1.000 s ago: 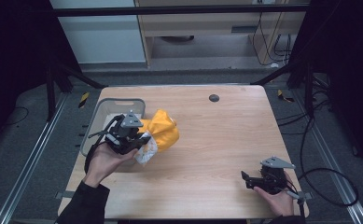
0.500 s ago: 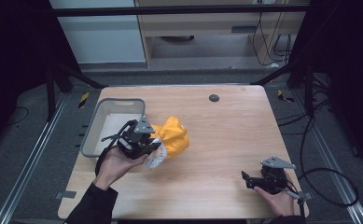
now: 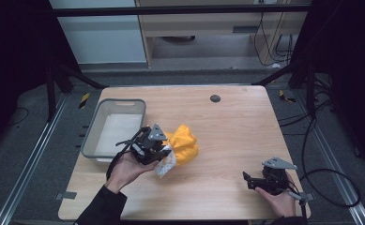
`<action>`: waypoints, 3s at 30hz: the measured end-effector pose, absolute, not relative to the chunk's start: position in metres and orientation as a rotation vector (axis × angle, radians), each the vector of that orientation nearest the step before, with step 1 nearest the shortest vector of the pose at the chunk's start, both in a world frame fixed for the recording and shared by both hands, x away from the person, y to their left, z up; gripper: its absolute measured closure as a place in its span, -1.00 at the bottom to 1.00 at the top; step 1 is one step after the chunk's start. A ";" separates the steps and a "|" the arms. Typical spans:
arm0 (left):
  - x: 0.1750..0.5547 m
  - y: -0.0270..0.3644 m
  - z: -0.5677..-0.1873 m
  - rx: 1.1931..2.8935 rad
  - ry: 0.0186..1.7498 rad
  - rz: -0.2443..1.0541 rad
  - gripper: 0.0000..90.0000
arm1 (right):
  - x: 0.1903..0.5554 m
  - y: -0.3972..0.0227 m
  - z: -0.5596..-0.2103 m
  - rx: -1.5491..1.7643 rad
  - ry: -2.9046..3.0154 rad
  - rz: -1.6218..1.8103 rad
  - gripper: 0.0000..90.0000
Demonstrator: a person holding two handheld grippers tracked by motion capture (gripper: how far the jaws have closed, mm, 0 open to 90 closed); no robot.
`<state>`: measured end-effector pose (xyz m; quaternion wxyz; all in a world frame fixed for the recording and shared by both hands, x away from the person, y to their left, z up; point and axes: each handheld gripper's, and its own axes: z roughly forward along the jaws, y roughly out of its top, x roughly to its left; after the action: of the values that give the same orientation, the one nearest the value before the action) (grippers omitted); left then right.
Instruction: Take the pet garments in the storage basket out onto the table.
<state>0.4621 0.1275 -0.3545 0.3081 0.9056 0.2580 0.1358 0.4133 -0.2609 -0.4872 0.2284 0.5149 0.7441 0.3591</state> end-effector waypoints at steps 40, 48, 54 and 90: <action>0.466 0.073 -0.423 2.490 0.558 0.261 0.75 | 0.413 -0.262 -0.487 1.429 2.047 0.984 -0.79; 0.466 0.070 -0.433 2.503 0.562 0.242 0.63 | 0.412 -0.262 -0.487 1.432 2.048 0.983 -0.79; 0.465 0.069 -0.435 2.505 0.573 0.242 0.48 | 0.413 -0.262 -0.488 1.422 2.052 0.977 -0.80; 0.436 0.143 -0.408 2.225 0.791 0.392 -0.57 | 0.412 -0.261 -0.487 1.427 2.049 0.975 -0.80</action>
<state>0.4358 0.1434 -0.4084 0.3651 0.8653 0.3078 0.1523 0.4117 -0.2612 -0.4872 0.2282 0.5183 0.7442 0.3542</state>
